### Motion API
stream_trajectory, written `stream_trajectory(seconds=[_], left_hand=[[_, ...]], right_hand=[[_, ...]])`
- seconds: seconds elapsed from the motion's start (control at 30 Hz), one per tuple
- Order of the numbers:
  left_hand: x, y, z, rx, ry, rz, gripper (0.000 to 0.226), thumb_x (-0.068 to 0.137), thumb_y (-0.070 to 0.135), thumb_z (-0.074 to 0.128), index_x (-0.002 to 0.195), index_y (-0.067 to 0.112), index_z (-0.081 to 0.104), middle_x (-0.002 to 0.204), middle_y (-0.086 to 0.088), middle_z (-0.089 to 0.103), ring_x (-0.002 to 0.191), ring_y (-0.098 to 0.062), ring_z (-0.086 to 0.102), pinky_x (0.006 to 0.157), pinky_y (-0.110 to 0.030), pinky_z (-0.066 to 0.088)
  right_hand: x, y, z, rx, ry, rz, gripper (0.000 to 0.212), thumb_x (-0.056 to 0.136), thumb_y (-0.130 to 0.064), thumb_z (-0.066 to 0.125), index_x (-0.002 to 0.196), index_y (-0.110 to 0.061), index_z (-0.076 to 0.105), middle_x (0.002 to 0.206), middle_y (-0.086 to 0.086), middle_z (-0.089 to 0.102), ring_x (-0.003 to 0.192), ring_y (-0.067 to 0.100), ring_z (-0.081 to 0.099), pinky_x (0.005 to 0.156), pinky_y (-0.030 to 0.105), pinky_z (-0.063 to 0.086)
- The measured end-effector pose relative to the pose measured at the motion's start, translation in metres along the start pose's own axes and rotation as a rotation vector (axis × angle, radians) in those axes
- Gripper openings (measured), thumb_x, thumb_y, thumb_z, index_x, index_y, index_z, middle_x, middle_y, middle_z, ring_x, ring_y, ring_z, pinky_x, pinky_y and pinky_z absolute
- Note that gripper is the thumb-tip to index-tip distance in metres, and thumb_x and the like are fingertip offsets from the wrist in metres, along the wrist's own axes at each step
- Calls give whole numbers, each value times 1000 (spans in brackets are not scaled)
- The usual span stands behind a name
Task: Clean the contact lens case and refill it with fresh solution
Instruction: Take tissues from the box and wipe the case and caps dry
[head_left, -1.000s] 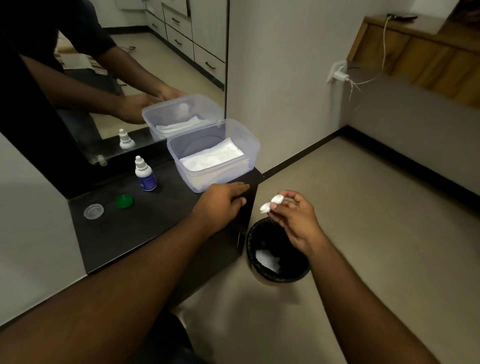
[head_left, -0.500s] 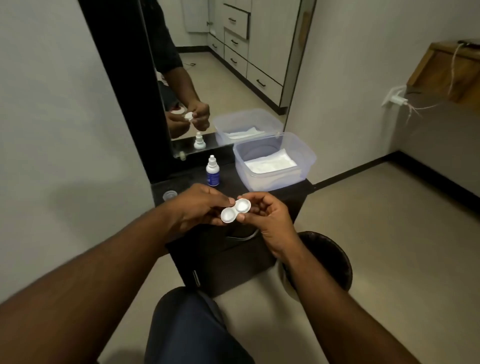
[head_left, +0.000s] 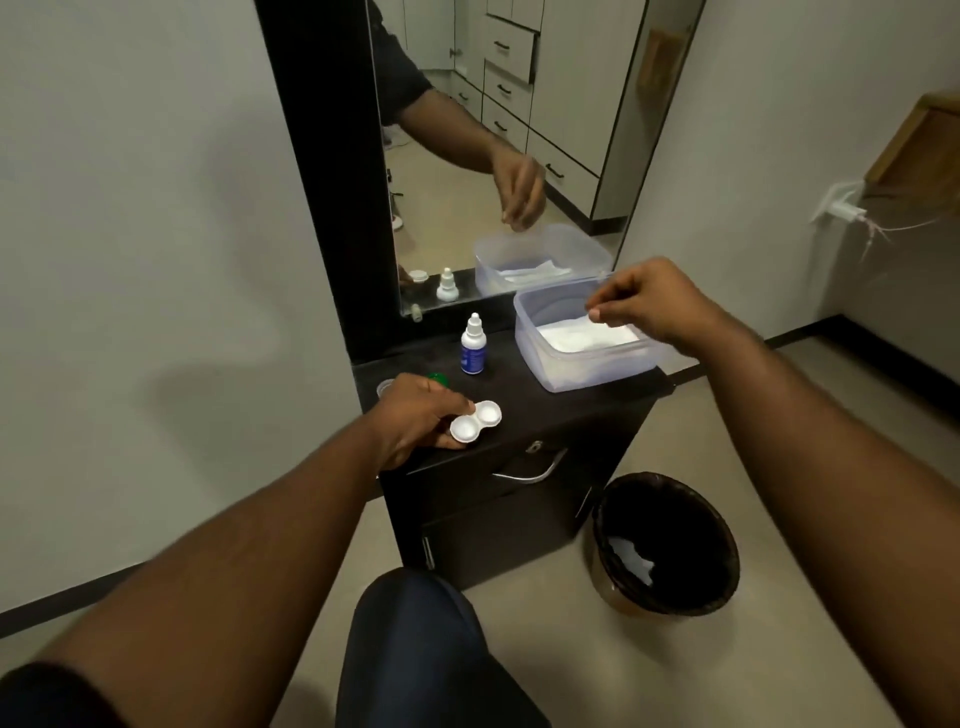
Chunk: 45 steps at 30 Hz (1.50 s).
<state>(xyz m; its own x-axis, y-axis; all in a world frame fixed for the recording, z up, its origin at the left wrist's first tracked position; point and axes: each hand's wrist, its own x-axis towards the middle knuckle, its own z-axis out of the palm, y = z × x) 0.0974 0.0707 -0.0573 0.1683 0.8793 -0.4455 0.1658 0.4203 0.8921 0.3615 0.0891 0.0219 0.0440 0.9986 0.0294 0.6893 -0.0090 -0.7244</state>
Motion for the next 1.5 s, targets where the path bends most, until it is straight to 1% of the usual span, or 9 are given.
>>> stream_trajectory(seconds=[0.27,0.47,0.67,0.87,0.97,1.17,1.27,1.37,1.5], left_hand=[[9,-6,2,-15,10,14,15,80,-1,69,90,-12,67,76,-15,64,61,-15,63,43,-20,52],[13,-1,-3,9,-67,-46,19,81,3,70,95,-9,67,86,-17,66,71,-20,67,48,-23,56],[13,0,-3,30,-74,-56,14,81,5,71,91,-4,69,88,-16,67,73,-19,67,48,-22,56],[14,-1,-3,24,-70,-61,16,81,5,71,93,-5,68,88,-16,66,73,-20,67,48,-24,57],[16,-2,-4,41,-68,-67,14,81,6,72,91,-3,69,91,-17,68,76,-21,68,52,-26,59],[18,-1,-5,35,-73,-88,16,80,7,73,93,-3,69,93,-18,68,77,-22,70,53,-26,59],[17,-1,-4,20,-74,-81,16,81,5,71,93,-5,68,89,-17,67,73,-20,68,50,-25,58],[16,-1,-4,14,-72,-79,16,81,5,71,93,-6,68,88,-17,66,73,-21,68,50,-26,58],[18,-1,-4,12,-66,-77,12,81,4,71,88,-4,68,89,-17,66,74,-22,68,54,-29,60]], right_hand=[[57,12,21,-404,-497,28,12,83,-8,69,91,-15,75,93,3,72,85,18,65,73,25,54],[63,9,37,-573,-674,57,4,79,-26,75,82,-25,73,82,-8,65,86,15,58,77,26,50],[68,11,43,-700,-663,52,22,91,-16,61,109,-10,71,112,12,65,100,24,58,85,31,50],[68,10,44,-700,-704,63,17,91,-9,59,104,-12,69,103,6,62,94,19,55,75,25,47],[71,16,43,-568,-563,25,14,89,-5,61,97,-15,66,97,6,63,90,21,58,73,25,49],[80,26,55,-559,-358,-36,31,91,-2,57,121,-9,61,102,8,62,87,21,61,68,21,51],[83,27,60,-783,-362,-176,14,92,-6,55,99,-10,66,92,5,60,82,17,57,67,20,49],[85,28,57,-770,-363,-232,26,90,-11,56,68,-24,56,68,-5,53,60,12,51,53,19,42],[80,22,56,-605,-376,-128,25,87,-11,60,68,-27,55,69,-10,53,68,13,53,61,22,42]])
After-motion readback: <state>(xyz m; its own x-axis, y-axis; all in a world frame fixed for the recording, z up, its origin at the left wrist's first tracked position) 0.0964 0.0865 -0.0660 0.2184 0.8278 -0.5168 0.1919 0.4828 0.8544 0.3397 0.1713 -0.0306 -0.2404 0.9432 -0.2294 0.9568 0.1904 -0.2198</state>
